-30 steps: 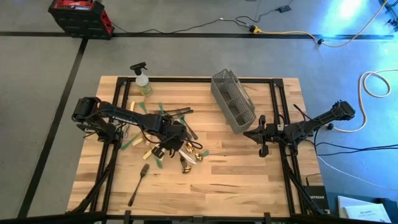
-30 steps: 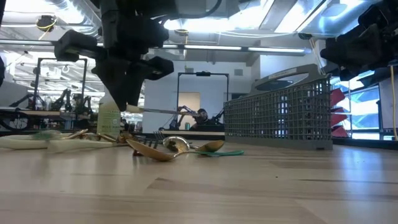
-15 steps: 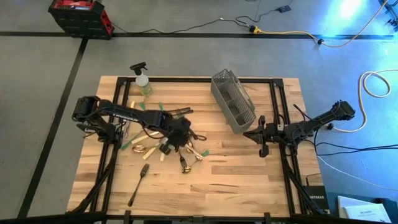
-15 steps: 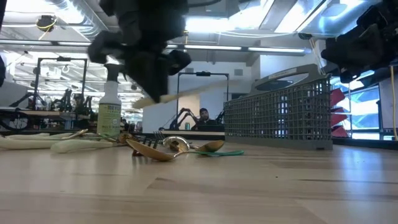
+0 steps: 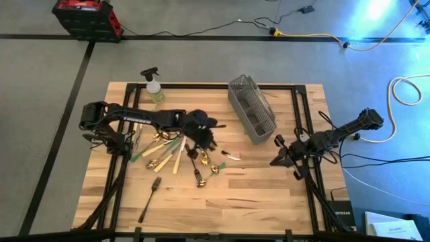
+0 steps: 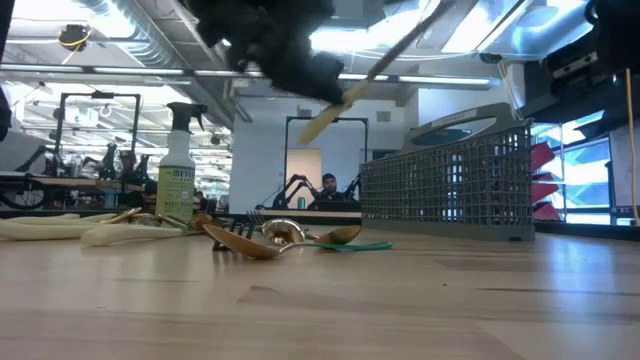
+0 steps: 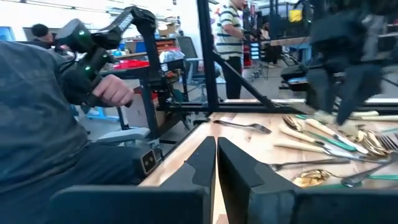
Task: Sort silverware
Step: Put the yellow table knife into the silverware basket
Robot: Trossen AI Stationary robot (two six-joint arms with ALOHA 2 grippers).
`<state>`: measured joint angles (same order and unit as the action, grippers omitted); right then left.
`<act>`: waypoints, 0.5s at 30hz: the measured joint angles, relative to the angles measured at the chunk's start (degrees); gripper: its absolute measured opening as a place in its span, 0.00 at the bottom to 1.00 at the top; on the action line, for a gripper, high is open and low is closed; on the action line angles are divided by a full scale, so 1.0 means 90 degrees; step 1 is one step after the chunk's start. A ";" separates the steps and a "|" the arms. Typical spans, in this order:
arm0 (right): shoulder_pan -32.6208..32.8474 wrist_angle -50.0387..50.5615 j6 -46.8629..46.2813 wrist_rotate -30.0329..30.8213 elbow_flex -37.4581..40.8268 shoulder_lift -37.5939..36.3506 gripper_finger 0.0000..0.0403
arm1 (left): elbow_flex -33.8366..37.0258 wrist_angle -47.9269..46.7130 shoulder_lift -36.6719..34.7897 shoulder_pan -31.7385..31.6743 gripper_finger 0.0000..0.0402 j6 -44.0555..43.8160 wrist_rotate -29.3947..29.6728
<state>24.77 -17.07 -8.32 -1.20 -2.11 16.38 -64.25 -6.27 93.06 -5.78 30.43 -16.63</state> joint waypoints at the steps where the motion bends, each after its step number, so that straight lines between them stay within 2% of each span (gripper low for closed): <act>1: 0.0000 0.0005 0.0006 0.0016 0.0000 0.0000 0.00 | 0.0000 0.0437 0.0000 -0.0062 0.11 -0.0038 -0.0004; 9: -0.0002 0.0037 0.0360 0.0345 -0.0002 0.0000 0.00 | -0.0004 0.4472 0.0232 -0.0862 0.11 -0.1198 0.0411; 15: -0.0002 0.0078 0.0524 0.0468 -0.0002 0.0001 0.00 | -0.0022 0.7521 0.1191 -0.1560 0.11 -0.2119 0.1100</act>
<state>24.75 -16.37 -3.60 3.02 -2.13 16.39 -64.44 61.42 103.77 -19.81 11.35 -6.72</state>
